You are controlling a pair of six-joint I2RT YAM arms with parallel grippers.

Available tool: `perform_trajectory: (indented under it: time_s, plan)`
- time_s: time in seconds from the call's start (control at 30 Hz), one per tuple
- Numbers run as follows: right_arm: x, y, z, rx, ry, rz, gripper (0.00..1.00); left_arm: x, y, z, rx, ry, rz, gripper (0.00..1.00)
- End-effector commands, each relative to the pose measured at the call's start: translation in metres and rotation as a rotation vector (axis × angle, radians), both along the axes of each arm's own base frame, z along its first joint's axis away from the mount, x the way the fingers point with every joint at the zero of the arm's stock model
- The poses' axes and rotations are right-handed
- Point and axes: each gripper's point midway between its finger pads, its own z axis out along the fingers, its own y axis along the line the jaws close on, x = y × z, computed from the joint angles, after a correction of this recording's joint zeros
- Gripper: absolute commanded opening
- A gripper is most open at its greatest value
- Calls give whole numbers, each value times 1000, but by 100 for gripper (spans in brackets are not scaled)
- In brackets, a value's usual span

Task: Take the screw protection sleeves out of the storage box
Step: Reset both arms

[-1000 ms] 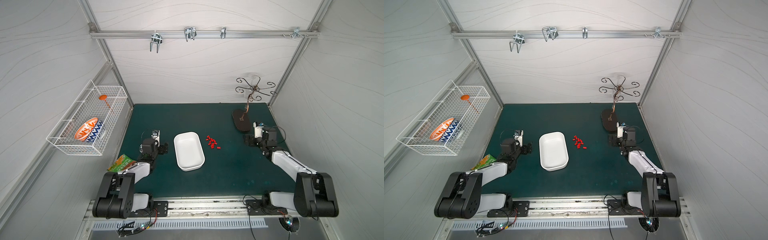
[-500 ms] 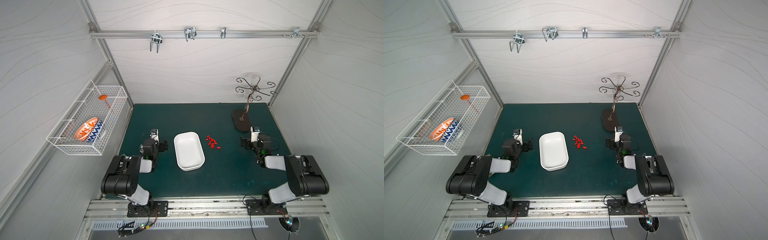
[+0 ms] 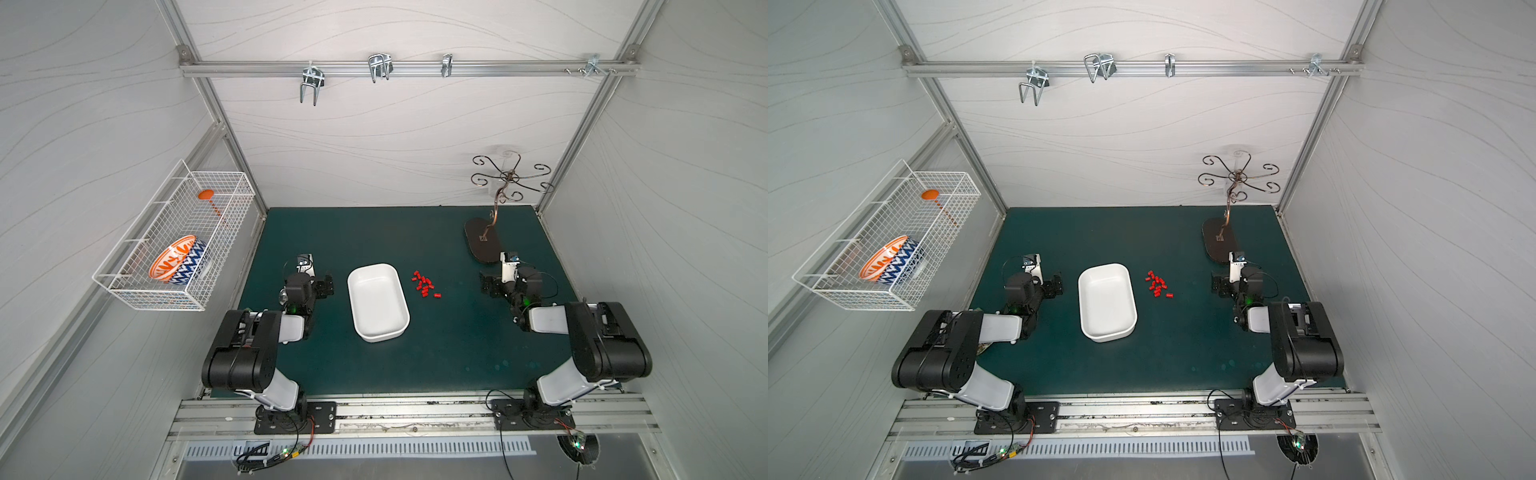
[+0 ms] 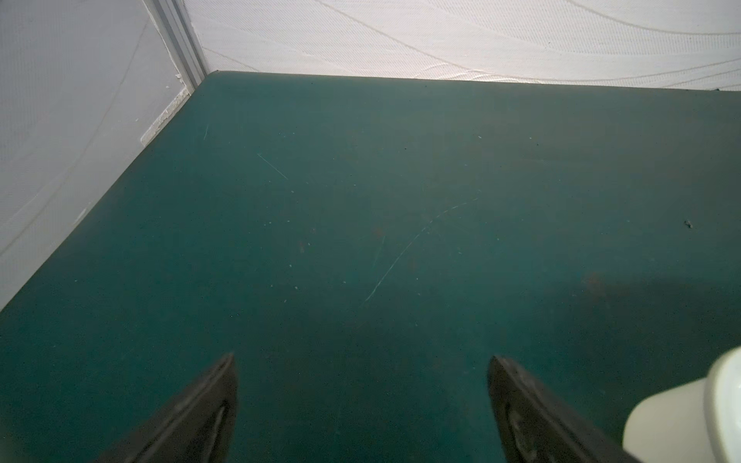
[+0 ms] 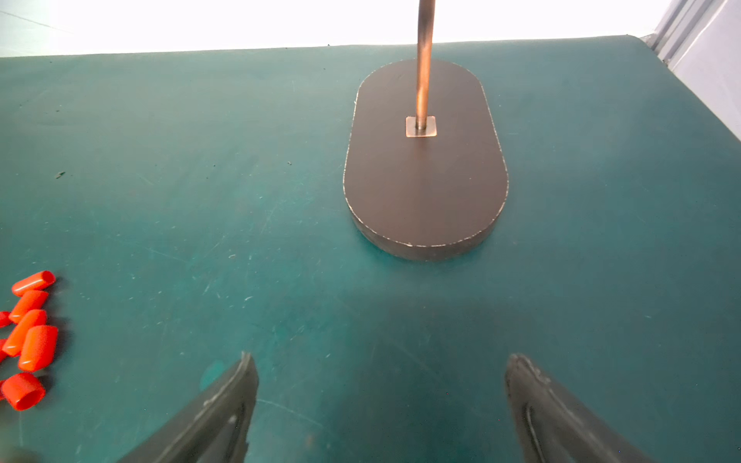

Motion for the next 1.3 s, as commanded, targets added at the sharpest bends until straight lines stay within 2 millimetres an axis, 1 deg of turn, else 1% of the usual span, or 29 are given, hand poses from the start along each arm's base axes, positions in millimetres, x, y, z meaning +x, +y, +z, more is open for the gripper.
perform_trajectory:
  time_s: [0.0,0.17,0.67,0.97,1.07,1.27]
  plan:
    - [6,0,10,17,-34,6,99,9,4,14,-3,-46,18,100]
    - [2,-3,14,83,-52,34,99,10,6,13,-26,-41,15,100]
    - [2,-3,14,86,-52,35,99,10,7,13,-26,-38,15,100]
    - [4,-2,13,62,-45,24,99,10,7,13,-26,-40,15,100]
    - [6,4,11,2,-34,16,99,10,7,13,-27,-38,15,100]
    - [6,4,10,3,-31,15,99,10,7,13,-26,-39,16,100]
